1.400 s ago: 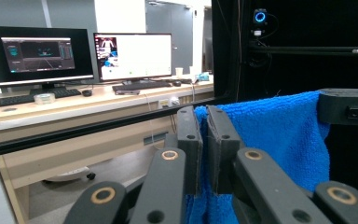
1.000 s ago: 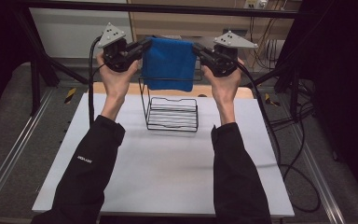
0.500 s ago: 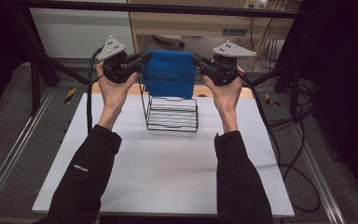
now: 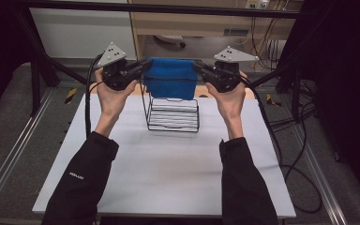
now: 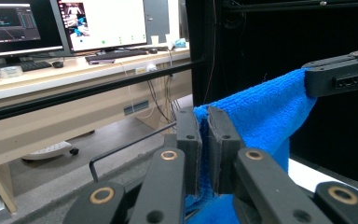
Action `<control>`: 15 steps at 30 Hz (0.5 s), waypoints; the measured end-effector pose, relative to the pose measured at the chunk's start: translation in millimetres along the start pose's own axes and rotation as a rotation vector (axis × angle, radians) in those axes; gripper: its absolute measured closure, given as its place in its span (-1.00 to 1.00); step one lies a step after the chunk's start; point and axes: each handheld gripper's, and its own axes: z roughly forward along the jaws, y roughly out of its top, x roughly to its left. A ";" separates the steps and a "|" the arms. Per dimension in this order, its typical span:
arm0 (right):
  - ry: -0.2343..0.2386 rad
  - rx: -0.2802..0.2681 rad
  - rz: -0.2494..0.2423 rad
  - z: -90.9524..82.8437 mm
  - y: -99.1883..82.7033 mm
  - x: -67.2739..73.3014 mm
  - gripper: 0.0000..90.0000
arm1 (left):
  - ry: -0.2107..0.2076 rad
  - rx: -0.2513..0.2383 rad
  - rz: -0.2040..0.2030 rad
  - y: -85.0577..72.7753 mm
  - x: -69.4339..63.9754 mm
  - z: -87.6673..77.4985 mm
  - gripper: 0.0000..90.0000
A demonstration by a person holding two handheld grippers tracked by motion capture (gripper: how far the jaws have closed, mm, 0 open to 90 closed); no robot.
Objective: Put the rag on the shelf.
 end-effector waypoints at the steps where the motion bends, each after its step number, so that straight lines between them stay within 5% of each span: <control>1: 0.002 0.005 -0.003 -0.2 -0.3 0.3 0.92 | 0.001 0.005 0.001 -1.2 -0.3 -0.1 0.88; 15: 0.056 0.084 0.012 -6.8 -12.2 8.8 0.91 | -0.034 0.063 -0.020 -18.7 -6.6 -9.8 0.85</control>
